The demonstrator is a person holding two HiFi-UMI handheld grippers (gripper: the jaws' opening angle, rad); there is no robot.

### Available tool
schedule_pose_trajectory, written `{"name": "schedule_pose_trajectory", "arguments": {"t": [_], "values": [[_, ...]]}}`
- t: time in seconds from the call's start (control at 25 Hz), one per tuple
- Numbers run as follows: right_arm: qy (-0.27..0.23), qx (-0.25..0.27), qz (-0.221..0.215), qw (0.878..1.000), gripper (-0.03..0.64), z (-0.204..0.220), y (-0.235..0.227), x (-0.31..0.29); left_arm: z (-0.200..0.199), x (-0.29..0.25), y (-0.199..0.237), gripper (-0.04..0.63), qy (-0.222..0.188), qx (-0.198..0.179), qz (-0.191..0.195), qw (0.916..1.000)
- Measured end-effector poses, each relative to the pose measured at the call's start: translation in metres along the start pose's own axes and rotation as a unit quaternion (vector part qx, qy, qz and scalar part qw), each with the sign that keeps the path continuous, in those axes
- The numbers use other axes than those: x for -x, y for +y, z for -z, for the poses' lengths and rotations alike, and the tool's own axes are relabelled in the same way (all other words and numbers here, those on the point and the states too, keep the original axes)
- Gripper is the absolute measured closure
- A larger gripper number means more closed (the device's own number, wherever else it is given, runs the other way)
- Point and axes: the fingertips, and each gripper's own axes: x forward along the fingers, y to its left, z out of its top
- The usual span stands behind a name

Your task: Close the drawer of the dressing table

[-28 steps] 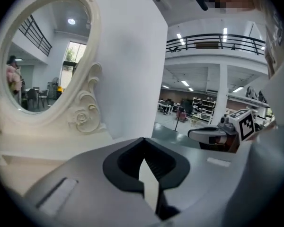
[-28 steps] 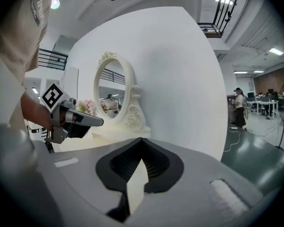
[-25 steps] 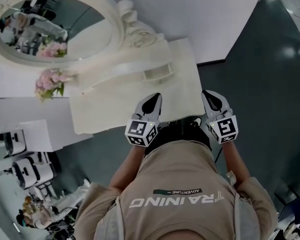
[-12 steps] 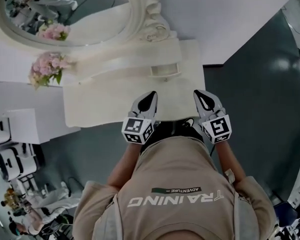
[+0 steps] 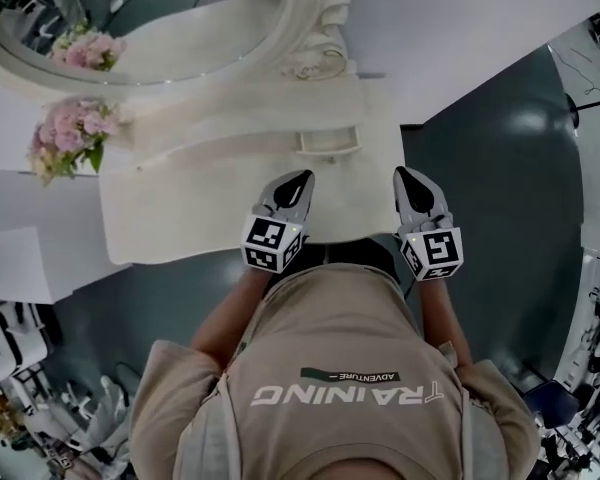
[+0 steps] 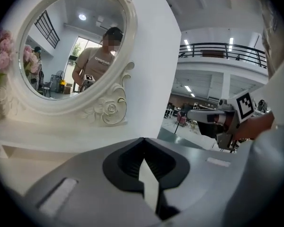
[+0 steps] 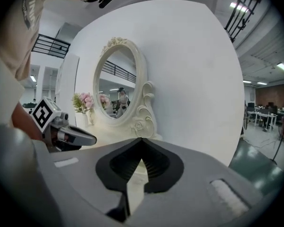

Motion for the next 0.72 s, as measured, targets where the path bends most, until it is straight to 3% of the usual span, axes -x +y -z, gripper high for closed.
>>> {"name": "schedule_pose_trajectory", "arguments": {"t": [0.28,0.44,0.72], "values": [[0.008,0.019,-0.020,1.000,0.615,-0.002,0.006,-0.013,0.008,-0.015,-0.006,0.578,0.021,0.005,0.007,0.9997],[0.010,0.019,-0.041,0.999,0.614,0.003,0.004,-0.024,0.027,-0.030,-0.007,0.578,0.057,0.010,0.004,0.9983],[0.015,0.042,-0.078,0.996,0.615,0.013,-0.011,-0.035,0.049,-0.053,-0.006,0.578,0.095,0.036,-0.030,0.9944]]}}
